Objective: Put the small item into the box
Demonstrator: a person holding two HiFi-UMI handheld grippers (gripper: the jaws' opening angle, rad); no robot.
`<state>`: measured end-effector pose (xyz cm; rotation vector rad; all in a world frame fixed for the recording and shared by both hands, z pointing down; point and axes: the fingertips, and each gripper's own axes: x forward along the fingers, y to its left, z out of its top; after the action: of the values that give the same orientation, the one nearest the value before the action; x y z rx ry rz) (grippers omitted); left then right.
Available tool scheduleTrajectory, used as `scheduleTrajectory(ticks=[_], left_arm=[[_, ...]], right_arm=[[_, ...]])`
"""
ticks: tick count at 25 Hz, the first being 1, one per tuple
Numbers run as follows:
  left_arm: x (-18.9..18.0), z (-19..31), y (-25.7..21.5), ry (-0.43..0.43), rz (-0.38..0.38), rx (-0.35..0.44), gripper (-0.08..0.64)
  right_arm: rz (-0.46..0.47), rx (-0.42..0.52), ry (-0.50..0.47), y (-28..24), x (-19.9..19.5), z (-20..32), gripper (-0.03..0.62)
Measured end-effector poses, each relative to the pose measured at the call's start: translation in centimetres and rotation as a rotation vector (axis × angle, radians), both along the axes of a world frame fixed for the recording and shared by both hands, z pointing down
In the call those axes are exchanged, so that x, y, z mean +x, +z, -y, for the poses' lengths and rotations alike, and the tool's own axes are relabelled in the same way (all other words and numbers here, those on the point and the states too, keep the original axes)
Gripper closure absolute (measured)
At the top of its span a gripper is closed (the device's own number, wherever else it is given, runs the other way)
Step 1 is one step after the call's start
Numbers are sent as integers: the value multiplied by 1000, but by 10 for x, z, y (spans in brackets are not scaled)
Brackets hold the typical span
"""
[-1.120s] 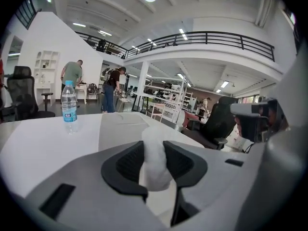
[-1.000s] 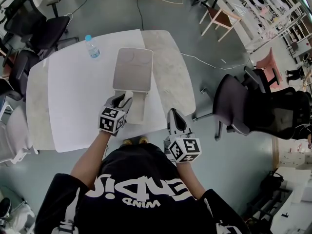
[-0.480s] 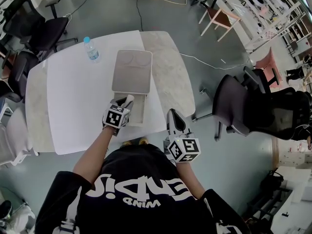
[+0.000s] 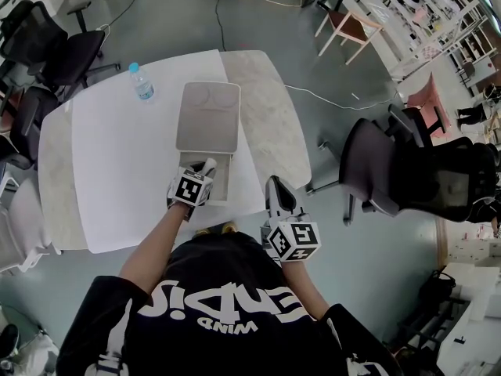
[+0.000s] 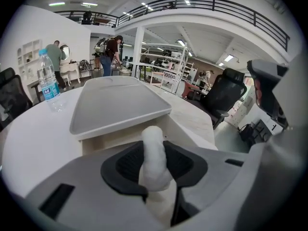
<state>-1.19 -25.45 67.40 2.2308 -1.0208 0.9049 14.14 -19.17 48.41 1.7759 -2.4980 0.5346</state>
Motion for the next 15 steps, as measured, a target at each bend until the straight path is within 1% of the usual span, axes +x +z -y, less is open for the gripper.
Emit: scheduleTrajectory(ticks=[3, 7, 15], left_arm=[[-1, -1, 5, -9, 2, -21, 426], [0, -4, 9, 1, 25, -35, 426], [2, -7, 8, 10, 11, -50, 414]], right_arm=[[-2, 1, 6, 0, 2, 1, 569], [1, -5, 11, 2, 5, 1, 569], [11, -10, 8, 3, 6, 0, 569]])
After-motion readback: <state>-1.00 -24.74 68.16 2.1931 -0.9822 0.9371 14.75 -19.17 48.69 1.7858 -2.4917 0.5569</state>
